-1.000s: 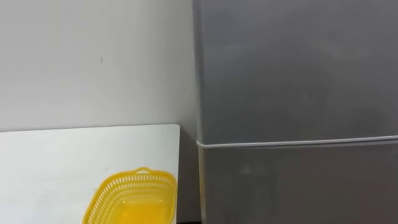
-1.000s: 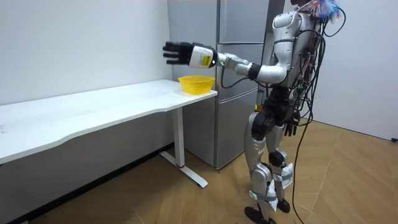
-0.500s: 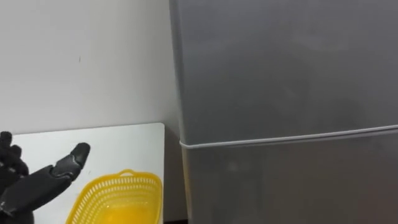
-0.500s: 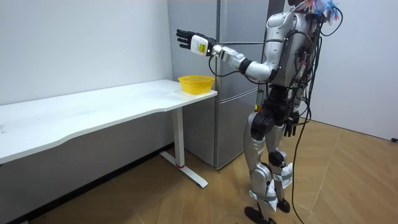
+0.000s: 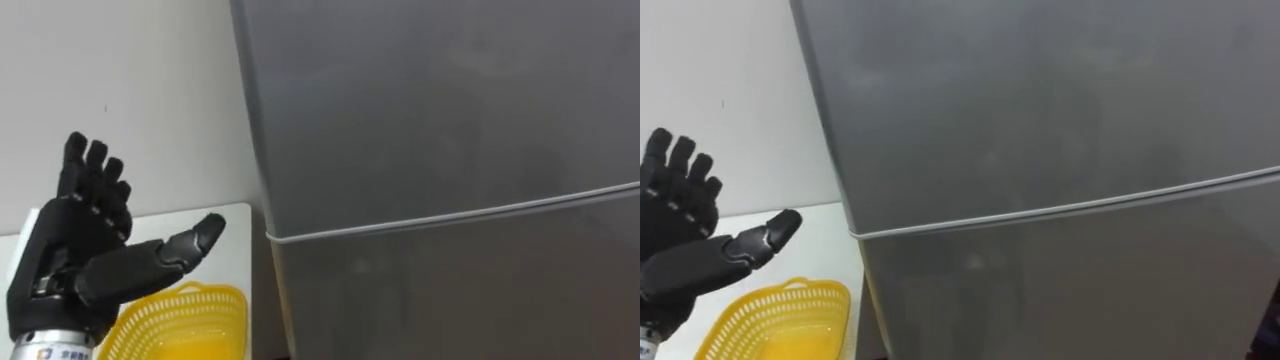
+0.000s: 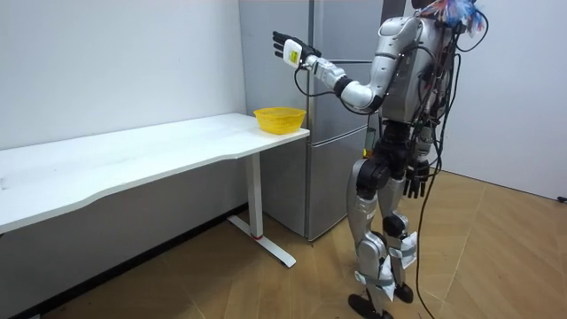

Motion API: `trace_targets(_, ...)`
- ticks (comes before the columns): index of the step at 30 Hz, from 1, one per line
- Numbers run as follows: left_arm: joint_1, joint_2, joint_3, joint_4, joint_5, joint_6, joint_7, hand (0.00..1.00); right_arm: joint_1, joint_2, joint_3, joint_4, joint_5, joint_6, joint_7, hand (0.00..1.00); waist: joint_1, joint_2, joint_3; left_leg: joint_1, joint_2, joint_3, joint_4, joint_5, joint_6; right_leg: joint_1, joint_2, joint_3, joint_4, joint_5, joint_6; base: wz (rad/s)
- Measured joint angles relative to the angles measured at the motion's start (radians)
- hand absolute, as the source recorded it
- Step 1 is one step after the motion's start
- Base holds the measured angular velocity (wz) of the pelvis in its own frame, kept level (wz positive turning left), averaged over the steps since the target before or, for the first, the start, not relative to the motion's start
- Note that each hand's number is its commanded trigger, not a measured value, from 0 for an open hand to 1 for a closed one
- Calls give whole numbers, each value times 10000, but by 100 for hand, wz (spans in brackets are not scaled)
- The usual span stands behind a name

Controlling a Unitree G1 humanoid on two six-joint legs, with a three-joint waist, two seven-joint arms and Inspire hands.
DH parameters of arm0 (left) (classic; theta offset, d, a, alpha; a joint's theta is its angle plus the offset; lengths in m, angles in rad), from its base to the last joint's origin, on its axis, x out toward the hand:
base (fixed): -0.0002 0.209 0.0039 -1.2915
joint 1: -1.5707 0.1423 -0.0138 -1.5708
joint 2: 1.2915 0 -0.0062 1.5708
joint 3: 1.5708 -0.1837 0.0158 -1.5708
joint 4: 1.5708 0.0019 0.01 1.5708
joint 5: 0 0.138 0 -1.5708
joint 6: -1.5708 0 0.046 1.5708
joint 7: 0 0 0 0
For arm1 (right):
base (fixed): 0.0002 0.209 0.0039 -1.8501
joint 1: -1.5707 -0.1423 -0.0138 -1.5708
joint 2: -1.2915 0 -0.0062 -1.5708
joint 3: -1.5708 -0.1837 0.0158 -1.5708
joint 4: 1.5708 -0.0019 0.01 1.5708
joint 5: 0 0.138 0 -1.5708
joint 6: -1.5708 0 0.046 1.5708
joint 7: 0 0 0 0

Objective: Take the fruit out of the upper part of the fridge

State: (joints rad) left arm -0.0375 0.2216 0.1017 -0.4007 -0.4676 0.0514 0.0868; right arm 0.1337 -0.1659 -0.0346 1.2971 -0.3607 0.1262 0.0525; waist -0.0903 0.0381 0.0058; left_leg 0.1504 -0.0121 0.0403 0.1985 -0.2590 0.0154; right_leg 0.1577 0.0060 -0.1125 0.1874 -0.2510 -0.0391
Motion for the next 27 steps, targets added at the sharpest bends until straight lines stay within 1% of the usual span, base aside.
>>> trace_targets(1, -42, 1, -30, 0, 2, 56, -99, 0, -9, -3, 1, -1, 2, 2, -13, 0, -8, 11, -6, 3, -2, 7, 0, 0, 0, 1, 4, 8, 0, 0, 0, 0)
trace_targets(3, -187, 9, -91, -54, -6, 276, -389, 0, -70, -6, 5, -42, -43, 71, -64, 0, -121, 14, -3, 10, -1, 136, -3, 0, 0, -9, 4, 77, 1, 1, 1, -5)
trace_targets(6, -342, 16, -96, -55, 0, 367, -750, 0, -163, -19, 5, -68, -57, 73, -63, 0, -172, 37, -8, 29, -1, 147, -1, 0, 0, -13, 26, 169, 1, 1, 2, -9)
trace_targets(10, -365, 91, -113, -110, -260, 379, -1022, 0, -144, -42, 5, -98, -70, 73, -61, 0, -212, 87, 11, 96, 2, 162, -16, 0, 0, -13, 39, 289, -2, 1, 2, -10)
trace_targets(12, -367, 260, -234, -117, -331, 379, -1170, 0, -149, -82, -1, -102, -76, 66, -62, 0, -237, 141, 14, 107, 1, 158, -19, 0, 0, -16, 40, 303, -6, 1, 2, -8)
trace_targets(14, -369, 352, -290, -118, -334, 379, -1408, 0, -151, -99, -81, -132, -77, 59, -62, 0, -259, 164, 21, 106, 0, 159, -20, 0, 0, -21, 37, 306, -10, 1, 2, 0)
trace_targets(17, -369, 356, -290, -199, -334, 379, -1647, 0, -151, -159, -86, -188, -81, 42, -60, 0, -362, 201, 10, 106, 0, 157, -20, 0, 0, -22, 35, 309, -18, 1, 2, 0)
trace_targets(18, -369, 364, -290, -314, -347, 379, -1723, 0, -151, -214, -82, -216, -80, 38, -57, 0, -374, 269, -20, 106, 0, 157, -22, 0, 0, -21, 25, 307, -19, 1, 2, 0)
trace_targets(19, -372, 366, -290, -359, -410, 376, -1790, 0, -149, -253, -82, -223, -79, 38, -56, 0, -382, 249, -7, 106, 0, 157, -25, 0, 0, -22, 9, 307, -20, 1, 2, 0)
trace_targets(20, -372, 385, -297, -431, -483, 376, -1897, 0, -151, -317, -91, -241, -90, 40, -56, 0, -408, 294, -35, 109, -1, 140, -24, 0, 0, -17, 8, 304, -22, 2, 2, 0)
trace_targets(22, -374, 478, -297, -473, -484, 376, -2123, 0, -159, -380, -95, -258, -202, 39, -44, 0, -442, 308, -40, 129, 1, 140, -27, 0, 0, 1, -15, 302, -24, 2, 2, -2)
trace_targets(24, -375, 644, -296, -473, -487, 376, -2424, 0, -214, -389, -100, -259, -337, 44, 107, 0, -434, 373, -27, 174, 15, 124, -94, 0, 0, 11, -5, 297, -25, 2, 2, -5)
trace_targets(27, -378, 670, -263, -470, -485, 380, -2690, 0, -211, -383, -153, -253, -360, 62, 208, 0, -455, 439, 20, 163, 15, 139, -119, 0, 0, 5, -15, 296, -34, 2, 2, 4)
